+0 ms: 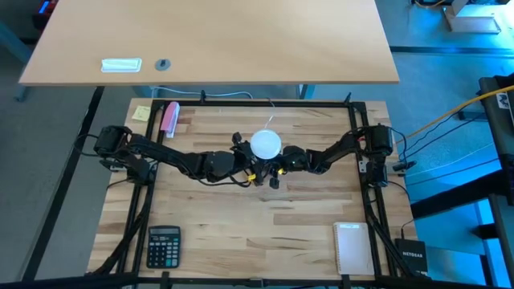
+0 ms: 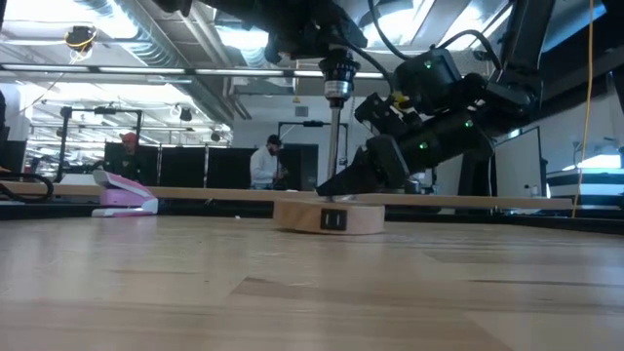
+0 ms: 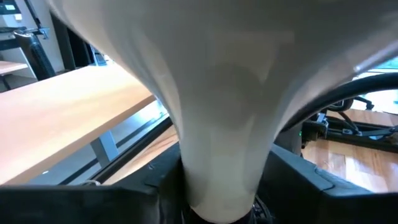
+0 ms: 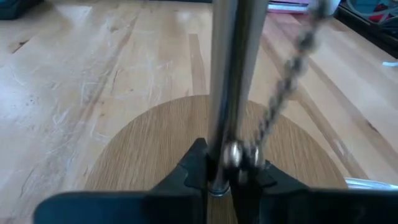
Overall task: Screw lightbulb
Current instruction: Remove the white lightbulb from the lamp
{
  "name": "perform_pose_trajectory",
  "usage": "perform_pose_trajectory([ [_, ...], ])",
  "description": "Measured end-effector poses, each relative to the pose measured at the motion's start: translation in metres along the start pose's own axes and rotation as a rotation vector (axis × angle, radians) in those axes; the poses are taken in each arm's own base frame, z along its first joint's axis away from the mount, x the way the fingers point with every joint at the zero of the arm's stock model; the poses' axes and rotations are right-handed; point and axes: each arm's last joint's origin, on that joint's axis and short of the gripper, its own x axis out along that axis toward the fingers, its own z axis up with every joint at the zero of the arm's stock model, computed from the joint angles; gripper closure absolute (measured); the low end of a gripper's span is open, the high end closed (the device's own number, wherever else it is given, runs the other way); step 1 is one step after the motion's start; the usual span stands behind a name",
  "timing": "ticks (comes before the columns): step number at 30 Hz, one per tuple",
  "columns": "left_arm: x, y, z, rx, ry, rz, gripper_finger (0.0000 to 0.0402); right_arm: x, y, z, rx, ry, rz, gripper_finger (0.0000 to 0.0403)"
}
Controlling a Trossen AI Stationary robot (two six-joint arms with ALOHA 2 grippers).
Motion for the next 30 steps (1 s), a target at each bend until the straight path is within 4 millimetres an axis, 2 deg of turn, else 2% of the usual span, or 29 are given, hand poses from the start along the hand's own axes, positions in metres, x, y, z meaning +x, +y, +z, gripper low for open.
perform_pose_trajectory([
  [8, -0.001, 0.000, 0.000, -0.018, 0.006, -0.003, 0.0152, 0.000, 0.000, 0.000, 0.006, 0.005, -0.003, 0.0362],
  [13, -0.015, 0.005, 0.012, -0.016, 0.036, -0.023, 0.0122, 0.000, 0.000, -0.001, 0.008, 0.010, -0.006, 0.0362],
  [23, -0.056, 0.039, 0.037, 0.000, 0.201, -0.158, 0.0120, 0.000, 0.000, -0.002, 0.008, 0.022, -0.006, 0.0362],
  [27, -0.061, 0.057, 0.040, 0.039, 0.257, -0.190, 0.0121, 0.000, 0.000, -0.002, 0.007, 0.023, -0.004, 0.0362],
  [30, -0.057, 0.072, 0.039, 0.065, 0.276, -0.239, 0.0121, 0.000, 0.000, -0.002, 0.006, 0.024, 0.001, 0.0362],
])
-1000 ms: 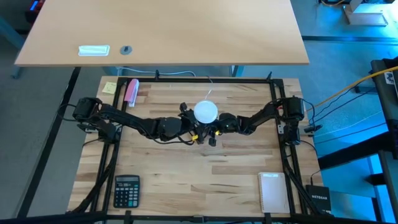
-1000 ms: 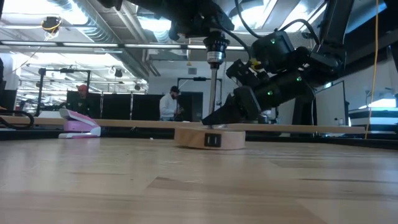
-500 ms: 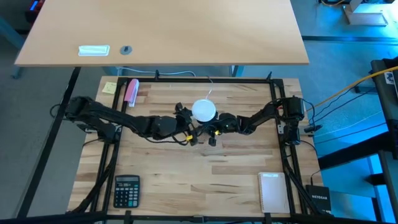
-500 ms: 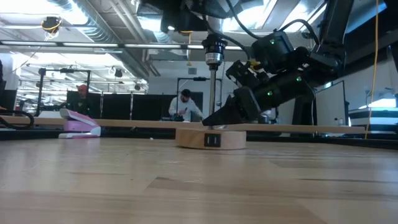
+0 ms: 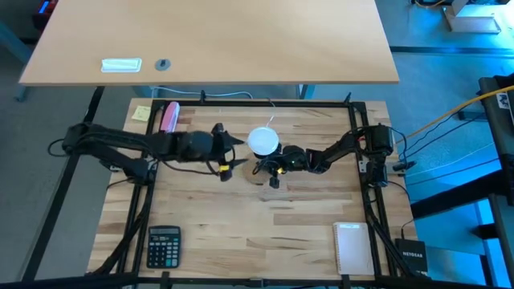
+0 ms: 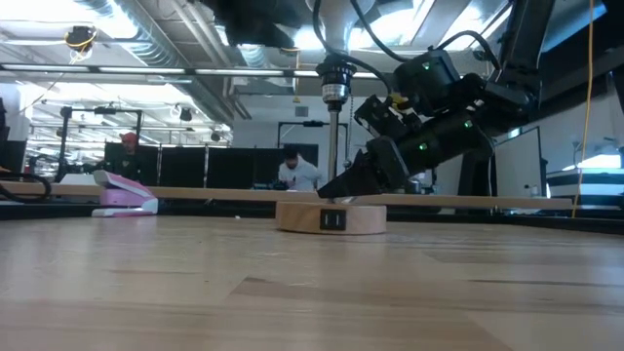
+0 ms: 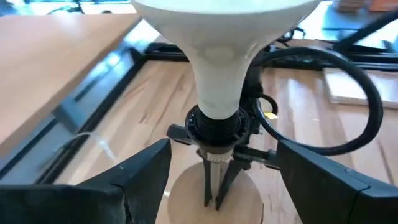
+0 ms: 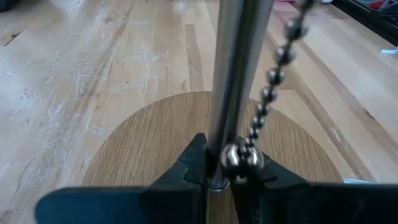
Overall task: Screw lightbulb
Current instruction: Remove the white lightbulb from the lamp
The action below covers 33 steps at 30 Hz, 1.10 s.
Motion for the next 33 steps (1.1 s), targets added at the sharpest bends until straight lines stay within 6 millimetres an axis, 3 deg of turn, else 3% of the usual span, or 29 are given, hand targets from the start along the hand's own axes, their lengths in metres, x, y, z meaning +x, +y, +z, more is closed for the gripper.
perform_pose_trajectory([
  [10, 0.026, 0.076, -0.005, -0.023, -0.131, -0.380, 0.0121, 0.000, 0.000, 0.000, -0.006, 0.001, 0.000, 0.0362],
  [17, 0.056, 0.103, -0.016, -0.017, -0.203, -0.578, 0.0121, 0.000, -0.006, -0.001, 0.000, 0.002, 0.013, 0.0362],
  [27, 0.102, 0.103, -0.032, -0.049, -0.278, -0.753, 0.0121, 0.000, -0.008, -0.001, 0.009, 0.003, 0.017, 0.0362],
  [33, 0.113, 0.094, -0.021, -0.034, -0.326, -0.843, 0.0121, 0.000, -0.008, -0.001, 0.008, 0.003, 0.019, 0.0362],
])
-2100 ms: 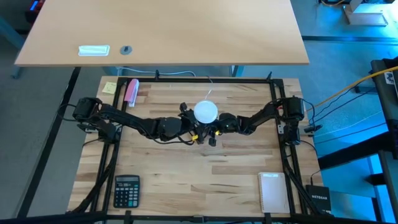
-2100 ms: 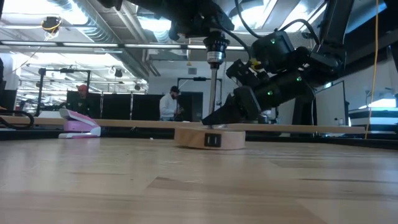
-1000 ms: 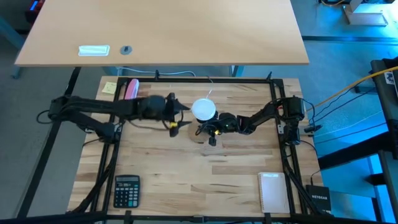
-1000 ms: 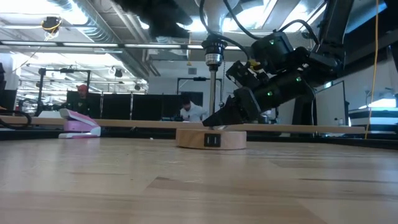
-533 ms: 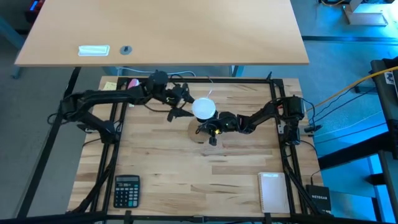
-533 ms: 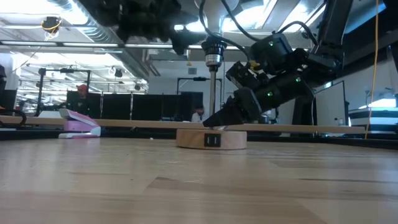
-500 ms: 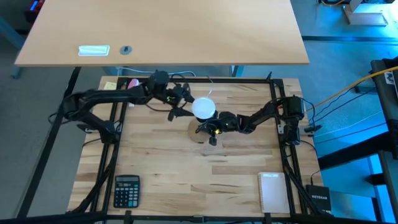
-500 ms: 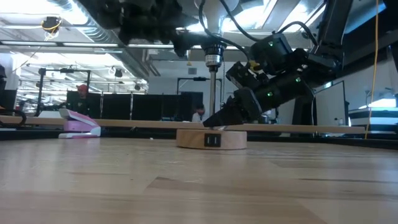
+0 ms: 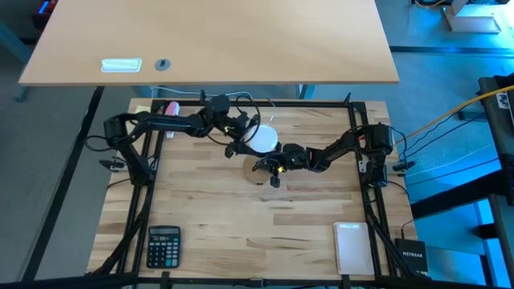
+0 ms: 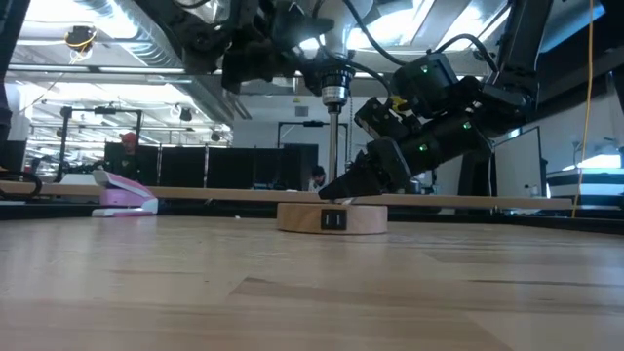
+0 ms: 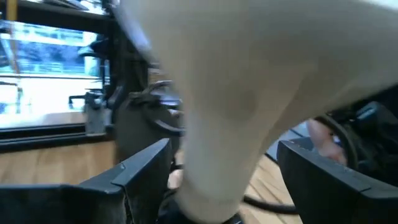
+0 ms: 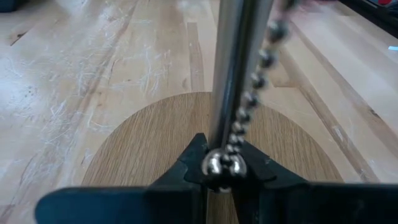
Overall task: Screw lightbulb
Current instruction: Remove the white lightbulb from the lamp
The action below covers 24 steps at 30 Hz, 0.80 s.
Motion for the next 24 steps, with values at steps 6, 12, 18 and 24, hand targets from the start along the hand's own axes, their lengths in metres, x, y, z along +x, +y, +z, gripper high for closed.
perform_pose_trajectory([
  [6, 0.008, -0.005, 0.003, 0.006, -0.003, -0.026, 0.0121, 0.000, 0.000, 0.000, -0.002, -0.001, 0.001, 0.0362],
  [12, 0.012, -0.006, 0.002, -0.010, 0.005, 0.034, 0.0141, 0.000, 0.000, 0.000, 0.001, 0.000, 0.001, 0.0362],
  [18, 0.016, -0.007, 0.001, -0.011, -0.001, 0.134, 0.0239, 0.000, 0.000, 0.000, 0.005, 0.001, -0.002, 0.0362],
  [24, 0.026, -0.015, 0.002, -0.015, 0.006, 0.321, 0.0274, 0.000, 0.000, -0.001, 0.015, 0.009, -0.024, 0.0362],
])
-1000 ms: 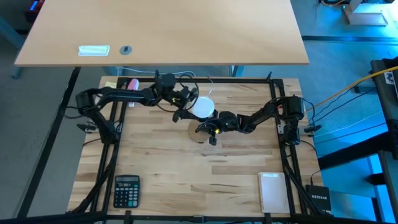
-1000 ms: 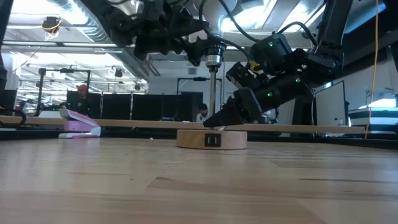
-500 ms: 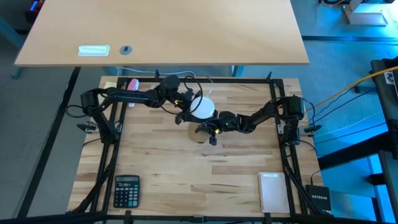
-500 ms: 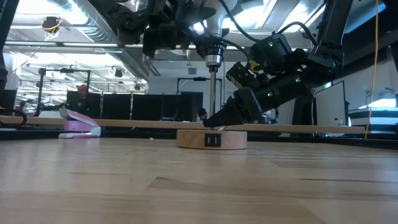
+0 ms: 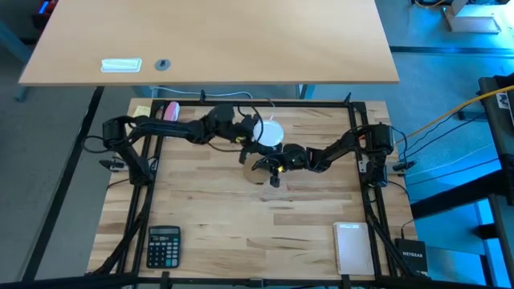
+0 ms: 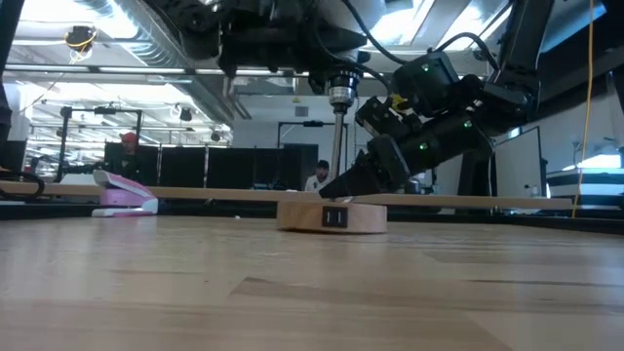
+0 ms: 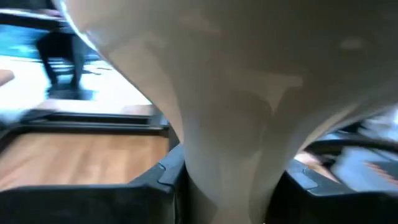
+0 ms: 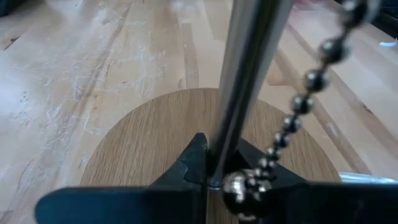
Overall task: Screw lightbulb
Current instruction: Remove the white lightbulb from the lamp
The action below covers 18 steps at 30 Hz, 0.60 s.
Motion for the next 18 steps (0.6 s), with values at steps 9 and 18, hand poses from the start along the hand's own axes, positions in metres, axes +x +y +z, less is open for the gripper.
perform_pose_trajectory([
  [9, 0.017, -0.058, 0.003, 0.030, -0.023, 0.634, 0.0274, 0.000, -0.002, 0.000, 0.068, 0.004, -0.083, 0.0362],
  [18, 0.021, -0.100, -0.003, -0.065, -0.145, 1.037, 0.0264, 0.000, -0.003, -0.001, 0.078, 0.011, -0.103, 0.0363],
])
